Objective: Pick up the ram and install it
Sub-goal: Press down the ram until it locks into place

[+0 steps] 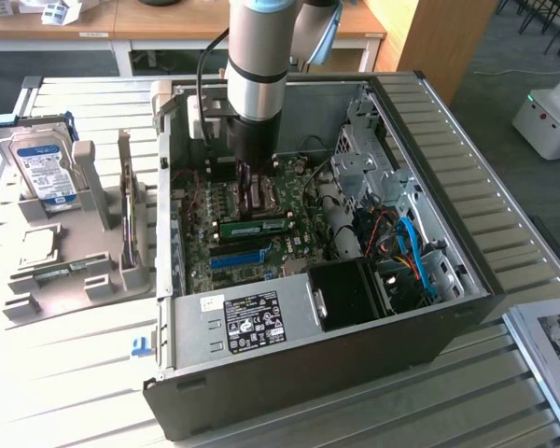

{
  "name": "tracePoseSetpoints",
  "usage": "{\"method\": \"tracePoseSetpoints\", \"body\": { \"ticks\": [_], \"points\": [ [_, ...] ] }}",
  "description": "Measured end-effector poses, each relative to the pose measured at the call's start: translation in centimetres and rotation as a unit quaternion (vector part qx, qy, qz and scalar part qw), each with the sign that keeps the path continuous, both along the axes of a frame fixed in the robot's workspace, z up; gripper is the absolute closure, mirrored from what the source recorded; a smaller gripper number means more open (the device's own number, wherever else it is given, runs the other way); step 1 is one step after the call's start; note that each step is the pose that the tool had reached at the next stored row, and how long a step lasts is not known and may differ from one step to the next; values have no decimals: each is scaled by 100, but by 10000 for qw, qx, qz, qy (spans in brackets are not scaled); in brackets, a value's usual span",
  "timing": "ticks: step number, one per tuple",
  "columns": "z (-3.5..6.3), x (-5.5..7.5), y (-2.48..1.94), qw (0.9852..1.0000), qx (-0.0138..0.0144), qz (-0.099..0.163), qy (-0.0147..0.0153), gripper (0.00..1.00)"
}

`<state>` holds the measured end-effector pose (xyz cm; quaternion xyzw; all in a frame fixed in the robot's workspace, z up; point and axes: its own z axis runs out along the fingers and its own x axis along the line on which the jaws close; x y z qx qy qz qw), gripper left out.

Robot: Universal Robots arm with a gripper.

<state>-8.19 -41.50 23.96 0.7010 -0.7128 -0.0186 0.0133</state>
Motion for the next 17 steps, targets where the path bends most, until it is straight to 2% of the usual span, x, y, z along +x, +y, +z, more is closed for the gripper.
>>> {"method": "tracePoseSetpoints", "body": {
  "ticks": [5, 17],
  "points": [
    [-41, 0, 0, 10000, 0, 0, 0, 90],
    [-68, 0, -1, 10000, -1, 0, 1, 90]
  ]
}}
